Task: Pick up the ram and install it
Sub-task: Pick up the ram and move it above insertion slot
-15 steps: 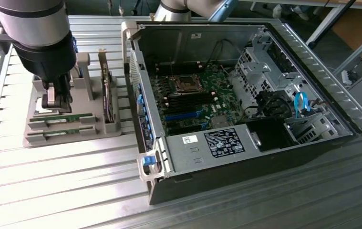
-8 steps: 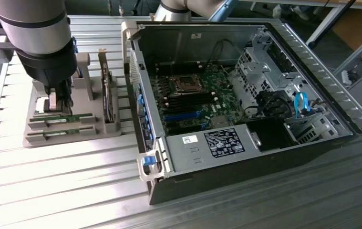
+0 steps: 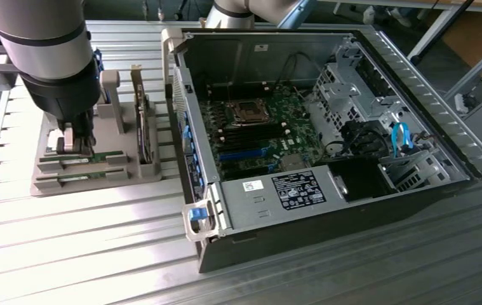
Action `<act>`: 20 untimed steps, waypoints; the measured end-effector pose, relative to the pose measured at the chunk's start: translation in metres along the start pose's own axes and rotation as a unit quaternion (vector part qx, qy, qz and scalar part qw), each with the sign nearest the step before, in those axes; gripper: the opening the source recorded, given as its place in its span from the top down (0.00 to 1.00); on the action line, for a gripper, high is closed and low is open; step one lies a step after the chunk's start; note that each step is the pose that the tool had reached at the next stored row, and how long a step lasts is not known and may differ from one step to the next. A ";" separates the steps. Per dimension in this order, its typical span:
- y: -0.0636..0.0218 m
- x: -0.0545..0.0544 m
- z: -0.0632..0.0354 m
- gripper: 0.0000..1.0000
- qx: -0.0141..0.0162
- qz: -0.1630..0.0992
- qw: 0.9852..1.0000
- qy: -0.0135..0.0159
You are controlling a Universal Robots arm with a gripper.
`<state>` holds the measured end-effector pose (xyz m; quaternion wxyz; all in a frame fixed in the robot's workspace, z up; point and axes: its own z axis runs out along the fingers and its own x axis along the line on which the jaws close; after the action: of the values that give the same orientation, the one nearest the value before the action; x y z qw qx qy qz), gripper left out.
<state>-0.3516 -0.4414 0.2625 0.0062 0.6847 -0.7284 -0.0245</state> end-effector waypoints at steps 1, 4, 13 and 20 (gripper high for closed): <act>0.0001 0.000 0.0015 0.71 0.000 0.000 1.000 0.000; 0.0004 0.000 0.0064 0.71 0.000 0.000 1.000 0.000; 0.0035 0.001 0.0173 0.71 0.000 0.000 1.000 0.000; 0.0073 0.005 0.0303 0.71 0.000 0.000 1.000 0.000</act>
<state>-0.3605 -0.4453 0.2324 0.0062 0.6847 -0.7284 -0.0245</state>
